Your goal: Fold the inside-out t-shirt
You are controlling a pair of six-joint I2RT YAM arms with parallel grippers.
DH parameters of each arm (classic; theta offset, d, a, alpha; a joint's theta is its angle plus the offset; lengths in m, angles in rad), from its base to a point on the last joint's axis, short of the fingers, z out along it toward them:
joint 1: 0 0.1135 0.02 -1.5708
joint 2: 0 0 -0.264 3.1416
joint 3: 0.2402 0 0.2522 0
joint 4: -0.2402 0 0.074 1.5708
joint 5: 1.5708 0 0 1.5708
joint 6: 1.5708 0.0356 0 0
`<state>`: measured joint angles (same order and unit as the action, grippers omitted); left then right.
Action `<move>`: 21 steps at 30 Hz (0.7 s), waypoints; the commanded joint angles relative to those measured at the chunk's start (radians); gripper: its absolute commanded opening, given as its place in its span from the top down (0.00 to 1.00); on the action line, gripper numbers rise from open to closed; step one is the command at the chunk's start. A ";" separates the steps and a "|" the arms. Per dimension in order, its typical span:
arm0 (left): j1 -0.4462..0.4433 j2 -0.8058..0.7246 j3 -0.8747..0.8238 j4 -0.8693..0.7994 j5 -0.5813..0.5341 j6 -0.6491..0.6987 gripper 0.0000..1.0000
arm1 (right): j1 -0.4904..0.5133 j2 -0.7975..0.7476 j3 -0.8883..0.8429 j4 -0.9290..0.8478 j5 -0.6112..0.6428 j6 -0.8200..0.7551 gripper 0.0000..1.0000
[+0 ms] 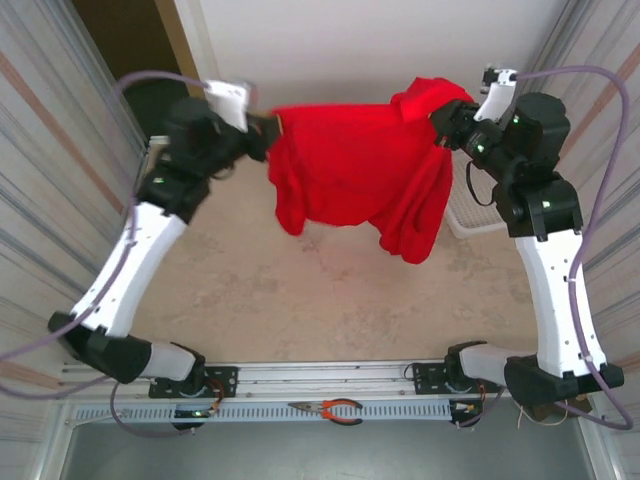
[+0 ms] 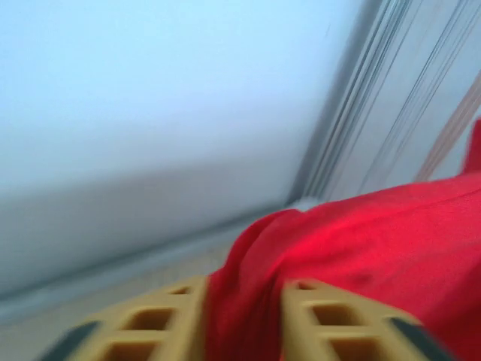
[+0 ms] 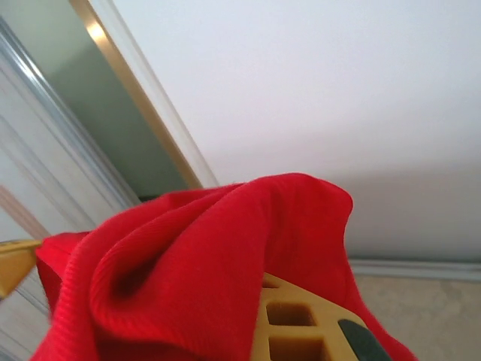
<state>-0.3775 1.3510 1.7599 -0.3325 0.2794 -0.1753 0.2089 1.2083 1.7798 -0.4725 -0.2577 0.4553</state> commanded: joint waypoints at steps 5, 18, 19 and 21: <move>0.011 -0.047 -0.265 -0.036 0.078 -0.071 0.37 | 0.120 -0.003 -0.030 0.067 0.006 0.039 1.00; -0.383 -0.256 -0.919 0.387 -0.253 -0.269 0.23 | 0.285 0.026 0.004 0.022 0.096 -0.014 1.00; -0.406 -0.243 -0.919 0.403 -0.269 -0.256 0.23 | 0.294 0.023 0.008 0.020 0.101 -0.017 1.00; -0.453 -0.202 -0.893 0.413 -0.304 -0.221 0.22 | 0.316 0.012 0.013 0.020 0.106 -0.017 1.00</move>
<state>-0.7906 1.1275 0.8433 -0.0376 0.0963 -0.4229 0.5007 1.2556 1.7424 -0.4831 -0.1795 0.4622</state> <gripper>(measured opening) 0.781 0.069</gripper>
